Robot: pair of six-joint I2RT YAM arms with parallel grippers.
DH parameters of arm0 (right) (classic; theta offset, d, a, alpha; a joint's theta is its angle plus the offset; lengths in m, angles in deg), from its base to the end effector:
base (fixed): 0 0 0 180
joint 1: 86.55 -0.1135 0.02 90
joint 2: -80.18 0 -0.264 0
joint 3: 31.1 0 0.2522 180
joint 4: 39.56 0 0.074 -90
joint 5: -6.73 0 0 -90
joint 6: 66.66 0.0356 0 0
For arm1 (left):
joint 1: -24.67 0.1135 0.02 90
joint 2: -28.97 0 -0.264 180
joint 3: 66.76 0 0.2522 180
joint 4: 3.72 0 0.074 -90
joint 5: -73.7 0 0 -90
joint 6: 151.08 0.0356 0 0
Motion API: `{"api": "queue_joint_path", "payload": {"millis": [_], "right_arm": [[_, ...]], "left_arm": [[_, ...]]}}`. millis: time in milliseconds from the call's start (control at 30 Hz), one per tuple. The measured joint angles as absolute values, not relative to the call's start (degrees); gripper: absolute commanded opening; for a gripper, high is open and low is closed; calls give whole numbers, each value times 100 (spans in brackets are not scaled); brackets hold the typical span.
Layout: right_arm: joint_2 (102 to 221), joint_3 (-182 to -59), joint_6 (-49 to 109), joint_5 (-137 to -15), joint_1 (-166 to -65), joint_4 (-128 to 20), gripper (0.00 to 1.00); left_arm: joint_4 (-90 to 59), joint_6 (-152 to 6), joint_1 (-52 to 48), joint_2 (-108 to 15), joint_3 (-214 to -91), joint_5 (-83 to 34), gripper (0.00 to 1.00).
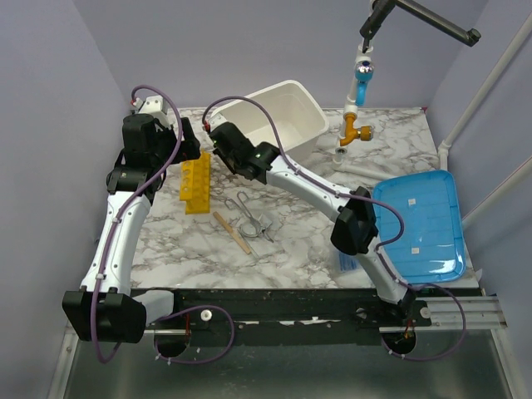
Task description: Organize the chemistry lab equipment
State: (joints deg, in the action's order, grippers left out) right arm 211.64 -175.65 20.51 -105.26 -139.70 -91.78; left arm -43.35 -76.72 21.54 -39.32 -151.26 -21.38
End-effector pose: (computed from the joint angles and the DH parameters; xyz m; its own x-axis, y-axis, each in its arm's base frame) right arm 0.3246 0.4109 0.3009 -0.3500 -0.5433 -0.7631 -0.5858 0.7626 -0.2743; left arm 0.2644 -0.0176 0.3857 -0.4187 -0.2460 -0.8742 0.0235 0.9593 -0.2813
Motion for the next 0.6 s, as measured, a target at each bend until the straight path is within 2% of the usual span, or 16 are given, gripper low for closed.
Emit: {"api": "queue_joint_path", "payload": {"millis": [233,600], "right_arm": [[21544,-17982,3065,-11652,-14217,-9309,1],[21657,-18426,4243,-11617,-14160,-9333,1]], "left_arm": [[-4333,-7674,2154,-3917,-15126,-2127,99],[-4335,-7674,2154,-3862,-15126,-2105,99]]}}
